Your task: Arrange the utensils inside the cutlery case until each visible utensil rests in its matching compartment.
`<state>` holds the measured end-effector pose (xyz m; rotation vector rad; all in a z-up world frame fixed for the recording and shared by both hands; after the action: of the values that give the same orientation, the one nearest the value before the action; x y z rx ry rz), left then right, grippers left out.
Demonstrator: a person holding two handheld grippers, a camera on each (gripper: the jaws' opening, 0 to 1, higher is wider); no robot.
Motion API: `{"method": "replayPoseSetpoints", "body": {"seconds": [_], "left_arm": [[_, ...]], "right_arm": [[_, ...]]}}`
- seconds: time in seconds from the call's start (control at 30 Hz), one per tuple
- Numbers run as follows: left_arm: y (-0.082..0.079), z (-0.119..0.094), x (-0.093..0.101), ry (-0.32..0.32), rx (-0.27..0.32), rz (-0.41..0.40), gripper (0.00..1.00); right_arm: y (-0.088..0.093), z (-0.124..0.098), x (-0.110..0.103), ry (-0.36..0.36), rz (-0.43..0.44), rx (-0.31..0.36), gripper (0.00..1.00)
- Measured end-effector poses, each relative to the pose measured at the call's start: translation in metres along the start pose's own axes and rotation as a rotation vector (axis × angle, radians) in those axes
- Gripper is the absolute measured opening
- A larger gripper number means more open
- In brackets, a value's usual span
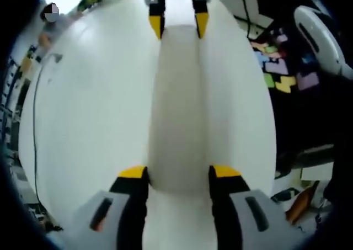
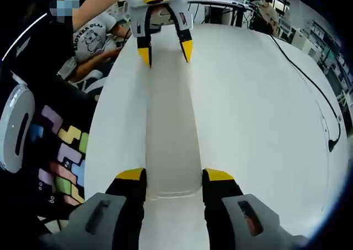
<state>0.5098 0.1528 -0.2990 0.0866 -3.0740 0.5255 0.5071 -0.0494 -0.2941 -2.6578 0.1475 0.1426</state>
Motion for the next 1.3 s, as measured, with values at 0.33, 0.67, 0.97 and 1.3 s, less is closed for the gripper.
{"method": "replayPoseSetpoints", "body": {"seconds": [0.33, 0.67, 0.97, 1.3], "left_arm": [[-0.003, -0.005, 0.001, -0.041, 0.024, 0.018, 0.43], [-0.005, -0.004, -0.001, -0.045, 0.013, 0.015, 0.43], [0.002, -0.004, 0.002, -0.035, -0.015, -0.033, 0.43], [0.010, -0.019, 0.004, -0.050, -0.018, -0.056, 0.42]], "right_arm": [[0.000, -0.005, -0.005, 0.041, -0.005, 0.020, 0.41], [-0.001, -0.003, -0.006, 0.083, -0.016, 0.009, 0.40], [-0.010, -0.004, -0.006, 0.096, -0.037, 0.000, 0.40], [-0.019, -0.020, -0.008, 0.114, -0.048, 0.025, 0.38]]}}
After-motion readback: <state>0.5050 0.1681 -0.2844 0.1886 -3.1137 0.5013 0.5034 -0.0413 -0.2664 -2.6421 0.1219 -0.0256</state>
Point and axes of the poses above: the point that each gripper's makers call its tool centre point, and the gripper's own axes: z roughly forward along the fingers, x roughly to its right, y roughly out of its underside, the point moved 3 cm from there along -z, roughly backward along the fingers, and after that the axes turned 1 degree about x, right-handed, at the moved point
